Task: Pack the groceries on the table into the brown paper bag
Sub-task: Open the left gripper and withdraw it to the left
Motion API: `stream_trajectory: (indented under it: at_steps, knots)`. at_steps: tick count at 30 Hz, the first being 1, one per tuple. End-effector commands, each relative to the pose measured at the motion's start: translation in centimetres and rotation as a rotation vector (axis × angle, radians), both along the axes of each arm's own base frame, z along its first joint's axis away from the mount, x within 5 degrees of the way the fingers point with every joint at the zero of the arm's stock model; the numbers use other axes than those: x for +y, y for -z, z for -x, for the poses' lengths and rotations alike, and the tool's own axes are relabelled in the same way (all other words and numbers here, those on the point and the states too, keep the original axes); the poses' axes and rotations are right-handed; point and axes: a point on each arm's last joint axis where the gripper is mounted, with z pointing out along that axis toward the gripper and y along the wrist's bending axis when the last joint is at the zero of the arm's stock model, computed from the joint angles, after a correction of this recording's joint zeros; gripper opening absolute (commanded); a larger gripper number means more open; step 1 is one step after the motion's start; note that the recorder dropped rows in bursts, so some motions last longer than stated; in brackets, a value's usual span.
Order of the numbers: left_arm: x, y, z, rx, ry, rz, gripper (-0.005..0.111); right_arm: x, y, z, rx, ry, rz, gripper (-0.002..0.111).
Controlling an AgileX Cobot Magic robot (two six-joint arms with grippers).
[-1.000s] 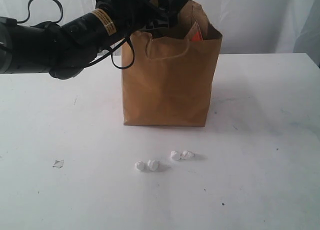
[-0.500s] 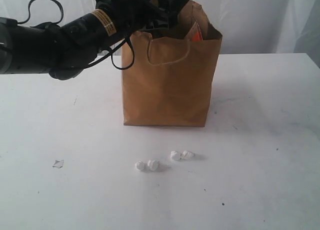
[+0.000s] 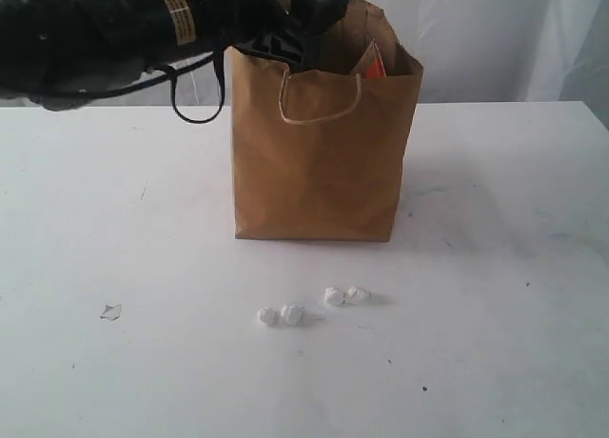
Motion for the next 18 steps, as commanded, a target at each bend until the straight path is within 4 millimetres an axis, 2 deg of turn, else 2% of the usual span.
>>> stream_trajectory:
  at_steps: [1,5,13,18]
  knots:
    - [1.7,-1.7,1.0,0.023,-0.095,-0.066,0.068,-0.1,0.1,0.0,-0.003,0.01,-0.001,0.0]
    - [3.6,-2.7,1.5,0.091,-0.239,-0.118,0.048,-0.1,0.1,0.0,-0.003,0.01,-0.001,0.0]
    - [7.9,-2.5,2.5,0.281,-0.579,-0.306,0.001,-0.1,0.1,0.0,-0.003,0.01,-0.001,0.0]
    - [9.5,-3.4,3.8,0.327,-0.657,-0.324,0.0,-0.1,0.1,0.0,-0.003,0.01,-0.001,0.0]
